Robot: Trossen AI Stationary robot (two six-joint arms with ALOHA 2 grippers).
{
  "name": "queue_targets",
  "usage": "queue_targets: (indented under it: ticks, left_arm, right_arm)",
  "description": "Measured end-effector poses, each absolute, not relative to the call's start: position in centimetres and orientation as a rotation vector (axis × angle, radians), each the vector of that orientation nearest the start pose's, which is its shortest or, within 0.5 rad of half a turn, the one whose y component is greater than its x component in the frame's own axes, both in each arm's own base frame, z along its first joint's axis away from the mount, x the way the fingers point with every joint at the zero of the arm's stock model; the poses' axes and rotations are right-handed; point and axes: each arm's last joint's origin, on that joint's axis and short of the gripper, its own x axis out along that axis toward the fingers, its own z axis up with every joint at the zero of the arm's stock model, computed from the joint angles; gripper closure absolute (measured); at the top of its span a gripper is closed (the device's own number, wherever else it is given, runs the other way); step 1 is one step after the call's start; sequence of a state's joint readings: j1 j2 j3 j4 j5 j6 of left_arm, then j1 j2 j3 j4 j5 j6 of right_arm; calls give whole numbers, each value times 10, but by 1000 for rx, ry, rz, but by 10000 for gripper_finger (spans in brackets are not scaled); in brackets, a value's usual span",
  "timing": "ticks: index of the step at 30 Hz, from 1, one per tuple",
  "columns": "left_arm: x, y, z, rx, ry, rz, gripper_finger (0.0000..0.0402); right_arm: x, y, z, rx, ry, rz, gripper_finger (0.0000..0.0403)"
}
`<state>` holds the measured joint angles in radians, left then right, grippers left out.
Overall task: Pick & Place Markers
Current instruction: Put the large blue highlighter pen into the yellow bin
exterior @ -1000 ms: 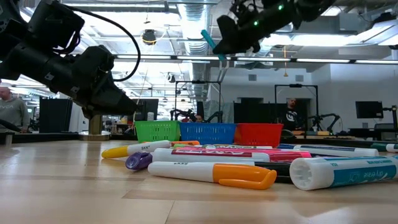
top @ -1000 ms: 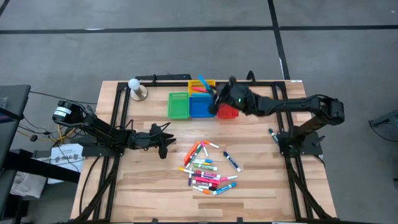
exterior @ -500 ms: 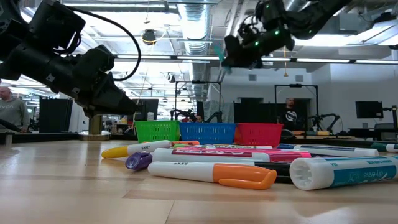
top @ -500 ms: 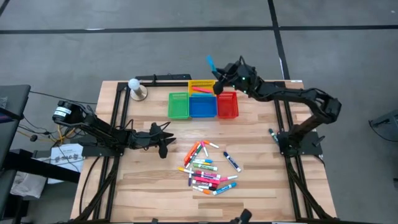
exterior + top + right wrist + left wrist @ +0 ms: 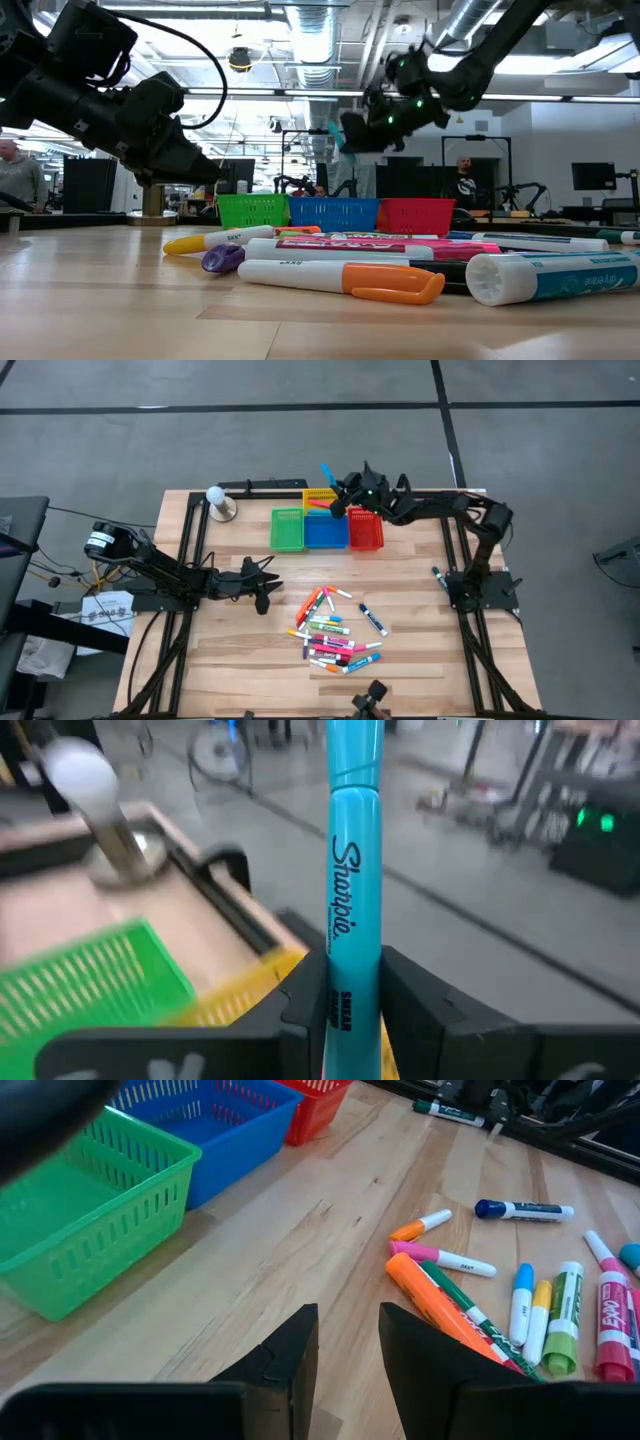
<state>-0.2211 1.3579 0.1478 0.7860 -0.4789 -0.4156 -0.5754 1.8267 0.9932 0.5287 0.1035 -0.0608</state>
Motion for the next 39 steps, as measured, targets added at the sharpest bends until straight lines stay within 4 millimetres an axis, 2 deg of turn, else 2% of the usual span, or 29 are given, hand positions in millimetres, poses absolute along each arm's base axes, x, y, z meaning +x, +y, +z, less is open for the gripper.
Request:
queue_targets:
  ticks: [5,10,19,34,39]
  left_arm:
    - [190,-29,115,-262,339,332,293]
    - [190,-29,115,-247,341,329,293]
    - [190,-29,115,-243,343,328,293]
    - [190,-29,115,-243,343,328,293]
    - [190,-29,115,-243,343,328,293]
  right_arm:
    - [332,-224,173,52,436,-668,326]
    - [338,-227,177,32,515,-652,328]
    - [336,-226,175,-58,701,-588,326]
    - [336,-226,174,-71,713,-581,324]
    - [335,-225,172,-64,738,-576,307]
